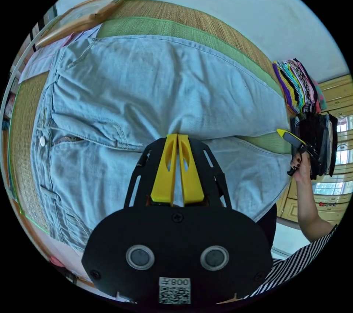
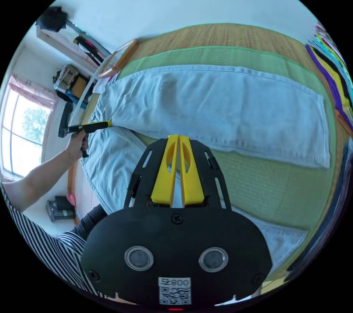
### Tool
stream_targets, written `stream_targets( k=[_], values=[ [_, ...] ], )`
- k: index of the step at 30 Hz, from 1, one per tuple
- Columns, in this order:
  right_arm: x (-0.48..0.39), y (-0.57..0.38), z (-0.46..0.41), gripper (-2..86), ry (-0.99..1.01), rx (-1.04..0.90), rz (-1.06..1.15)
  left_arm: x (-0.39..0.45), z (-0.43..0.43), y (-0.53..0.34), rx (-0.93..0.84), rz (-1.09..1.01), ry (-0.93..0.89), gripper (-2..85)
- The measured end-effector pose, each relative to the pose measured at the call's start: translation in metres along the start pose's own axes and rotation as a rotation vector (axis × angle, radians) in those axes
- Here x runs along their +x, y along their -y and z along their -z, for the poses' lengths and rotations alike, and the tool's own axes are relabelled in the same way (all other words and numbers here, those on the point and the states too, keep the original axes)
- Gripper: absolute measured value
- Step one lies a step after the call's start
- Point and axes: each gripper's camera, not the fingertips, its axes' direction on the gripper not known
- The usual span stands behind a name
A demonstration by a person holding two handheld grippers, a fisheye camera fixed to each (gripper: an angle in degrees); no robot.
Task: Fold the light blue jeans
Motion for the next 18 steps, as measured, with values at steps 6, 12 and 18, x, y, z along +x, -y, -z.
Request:
stream_targets(
  k=[6,12,18],
  values=[
    [-0.048,0.044,-0.072,0.0,-0.111,-0.123,0.061,-0.008,0.017,-0.018,0.028,0.002,-0.065,0.0],
    [-0.073,0.041,-0.094,0.2,-0.035,-0.086,0.027,-0.016,0.043,-0.026,0.058,0.014,-0.148,0.0],
    [-0.117,0.054,-0.109,0.5,-0.109,-0.063,0.010,-0.061,0.109,-0.062,0.182,0.082,-0.054,0.1]
  ],
)
